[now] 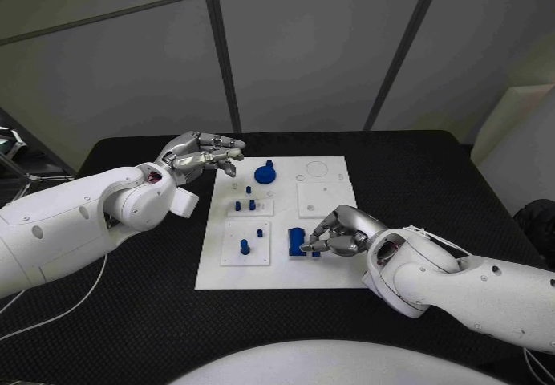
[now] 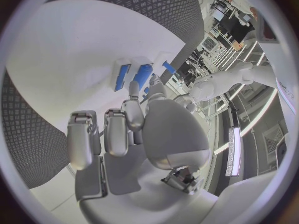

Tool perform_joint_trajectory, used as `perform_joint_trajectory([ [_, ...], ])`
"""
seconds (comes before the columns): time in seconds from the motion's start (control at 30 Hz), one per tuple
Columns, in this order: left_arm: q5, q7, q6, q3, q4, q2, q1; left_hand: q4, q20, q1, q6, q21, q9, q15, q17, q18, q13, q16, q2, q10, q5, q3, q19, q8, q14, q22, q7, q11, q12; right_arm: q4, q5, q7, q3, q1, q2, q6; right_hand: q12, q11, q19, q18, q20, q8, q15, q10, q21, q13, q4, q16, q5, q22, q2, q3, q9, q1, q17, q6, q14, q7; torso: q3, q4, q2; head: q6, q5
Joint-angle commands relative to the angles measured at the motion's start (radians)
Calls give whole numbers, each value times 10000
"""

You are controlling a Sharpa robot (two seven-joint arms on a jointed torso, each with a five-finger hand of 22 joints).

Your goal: Assemble the parts on the task board

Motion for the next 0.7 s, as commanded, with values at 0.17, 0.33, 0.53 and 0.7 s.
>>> perform_joint_trajectory([
  [0.17,349,28,97,7,-99,27,11,6,40,-50,-1,-71,18,83,-13,-130,17,-70,70,-63,-41,-67,45,-45,-11,-17,36,-1,22,-555,3504,4166,4,439,-137,-101,-857,222,682,63,213,-21,191,-402,-636,-549,-157,-408,19,2023,-17,-109,-39,75,-534,-636,365,199,-35,-23,-126,113,-1],
  [0.33,601,72,20,7,-303,107,11,8,43,-60,-4,-87,22,87,-18,-131,21,-86,65,-68,-46,-73,37,-51,-28,-25,30,-1,21,-1599,5566,5878,6,905,2,-84,-2469,284,179,335,277,-20,252,-1094,-1639,-1641,-544,-1051,144,1219,146,6,-53,588,-1395,-857,114,271,-81,-25,-292,270,-16],
  [0.53,993,378,-425,7,-800,353,7,139,215,-225,-110,-954,80,377,-455,-266,64,-1054,61,-191,-183,-42,-931,-150,-1357,-430,-27,71,-19,-3489,9058,7543,10,1418,631,403,-6407,857,-3122,1504,755,-34,831,-3691,-7702,-4564,-1045,-5510,209,-3302,532,-132,-581,1134,-6537,-1685,-2483,771,-130,-96,-578,719,60],
  [0.7,1575,818,-1033,8,-1420,689,5,490,661,-460,-624,-2450,-56,975,-1446,-409,-106,-2519,92,-666,-796,-14,-2189,-200,-2652,-1450,-228,402,-217,-5296,10674,8349,18,1730,1429,938,-7674,1178,-3967,1670,1140,-54,1188,-4091,-9799,-6376,-1374,-6809,224,-4816,1058,-407,-1156,1299,-7407,-1548,-3460,983,-126,-183,-765,1147,115],
])
